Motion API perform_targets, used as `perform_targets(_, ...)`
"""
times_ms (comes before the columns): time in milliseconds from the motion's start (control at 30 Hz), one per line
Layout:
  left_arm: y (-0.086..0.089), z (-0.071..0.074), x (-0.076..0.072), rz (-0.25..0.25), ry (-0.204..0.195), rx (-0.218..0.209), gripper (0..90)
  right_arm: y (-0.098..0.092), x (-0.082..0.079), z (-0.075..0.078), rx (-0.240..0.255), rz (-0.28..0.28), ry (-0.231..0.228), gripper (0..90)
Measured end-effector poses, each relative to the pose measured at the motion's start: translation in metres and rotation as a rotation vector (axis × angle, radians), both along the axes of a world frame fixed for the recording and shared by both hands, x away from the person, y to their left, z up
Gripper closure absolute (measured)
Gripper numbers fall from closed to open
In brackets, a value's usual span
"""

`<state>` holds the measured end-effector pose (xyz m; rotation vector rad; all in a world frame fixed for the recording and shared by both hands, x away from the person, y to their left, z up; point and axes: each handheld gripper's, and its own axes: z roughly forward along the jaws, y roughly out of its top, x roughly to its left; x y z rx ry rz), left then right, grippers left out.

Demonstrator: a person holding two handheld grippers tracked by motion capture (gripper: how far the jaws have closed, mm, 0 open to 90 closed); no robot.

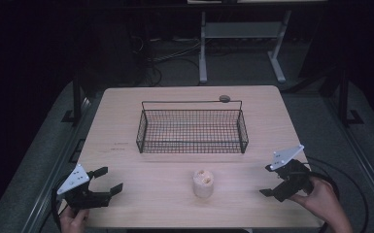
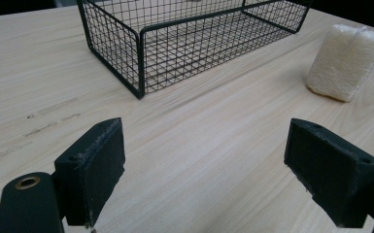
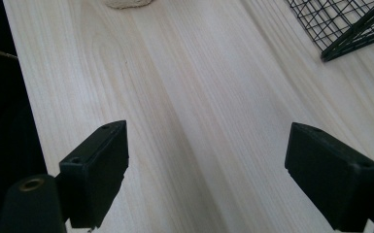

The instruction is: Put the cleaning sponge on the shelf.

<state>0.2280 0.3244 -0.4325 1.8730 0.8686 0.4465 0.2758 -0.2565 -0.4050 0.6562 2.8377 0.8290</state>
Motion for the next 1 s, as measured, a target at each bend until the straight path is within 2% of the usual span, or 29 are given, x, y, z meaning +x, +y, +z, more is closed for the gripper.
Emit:
perform_targets(367,-0.002,0.0,0.0,-0.008,0.0,0.007,14.1,0.013,0.003,-0.008,-0.014,0.021,0.024,15.2)
perform_targets(1000,-0.002,0.0,-0.001,-0.006,-0.002,0.005,14.1,0.036,-0.001,-0.001,-0.032,0.067,0.022,15.3)
